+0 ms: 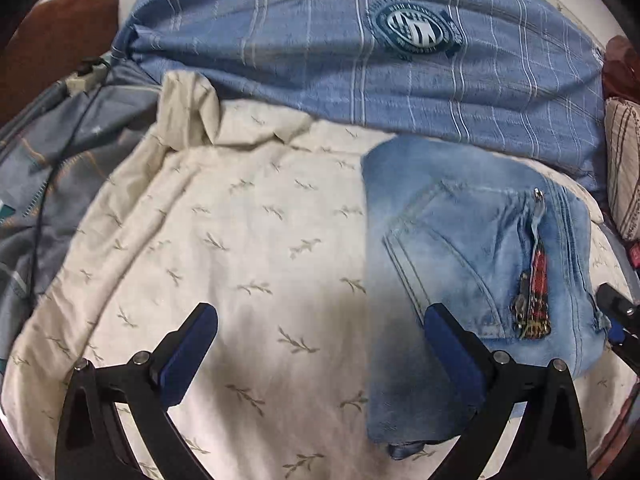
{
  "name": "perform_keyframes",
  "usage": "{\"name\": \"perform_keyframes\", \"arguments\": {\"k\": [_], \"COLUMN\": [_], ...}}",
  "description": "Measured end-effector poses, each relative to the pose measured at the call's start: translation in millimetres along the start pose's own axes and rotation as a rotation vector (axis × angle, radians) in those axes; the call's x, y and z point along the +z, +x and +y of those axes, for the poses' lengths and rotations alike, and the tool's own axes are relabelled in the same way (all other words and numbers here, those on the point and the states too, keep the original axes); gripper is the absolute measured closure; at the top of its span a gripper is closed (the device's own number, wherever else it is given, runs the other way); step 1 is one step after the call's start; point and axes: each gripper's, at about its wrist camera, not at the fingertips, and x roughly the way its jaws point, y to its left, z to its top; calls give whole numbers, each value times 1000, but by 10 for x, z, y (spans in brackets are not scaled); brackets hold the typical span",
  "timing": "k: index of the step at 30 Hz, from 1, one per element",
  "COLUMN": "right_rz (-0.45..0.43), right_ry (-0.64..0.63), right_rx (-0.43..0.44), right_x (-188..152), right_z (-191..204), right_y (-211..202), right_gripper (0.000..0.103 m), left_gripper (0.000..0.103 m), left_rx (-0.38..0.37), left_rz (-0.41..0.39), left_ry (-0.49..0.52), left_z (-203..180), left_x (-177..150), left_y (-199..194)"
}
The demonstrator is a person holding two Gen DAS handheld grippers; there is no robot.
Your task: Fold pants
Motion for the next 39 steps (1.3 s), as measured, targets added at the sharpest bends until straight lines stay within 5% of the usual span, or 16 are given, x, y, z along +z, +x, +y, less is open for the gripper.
{"name": "perform_keyframes", "arguments": {"k": [5, 9, 18, 22, 28, 31, 39], "right_rz": [78, 62, -206, -267, -142, -47, -12], "right_ry": [-52, -44, -89, -129, -95, -49, -74], "right_rx": [4, 11, -25, 35, 95, 42, -10], "right_x": [-101, -86, 8, 0, -57, -101, -122], "right_z": [113, 103, 139, 333, 458, 398, 352], "right_y": [173, 145, -353, -424, -113, 132, 295], "right_gripper": [33, 33, 33, 33, 33, 33, 32], "left_gripper": [0, 0, 0, 0, 0, 0, 0], "left_rx": [-52, -65, 75, 93, 101, 100, 17], "left_rz": [-2, -22, -178, -217, -79, -46, 9], "left_ry": [92, 103, 91, 111, 161, 185, 150], "left_z": [-228, -247, -146, -182, -252, -301, -242], "left_x": [-76, -62, 73, 117, 66, 8, 10], "left_y": [-6, -50, -269, -320, -18, 77, 190]}}
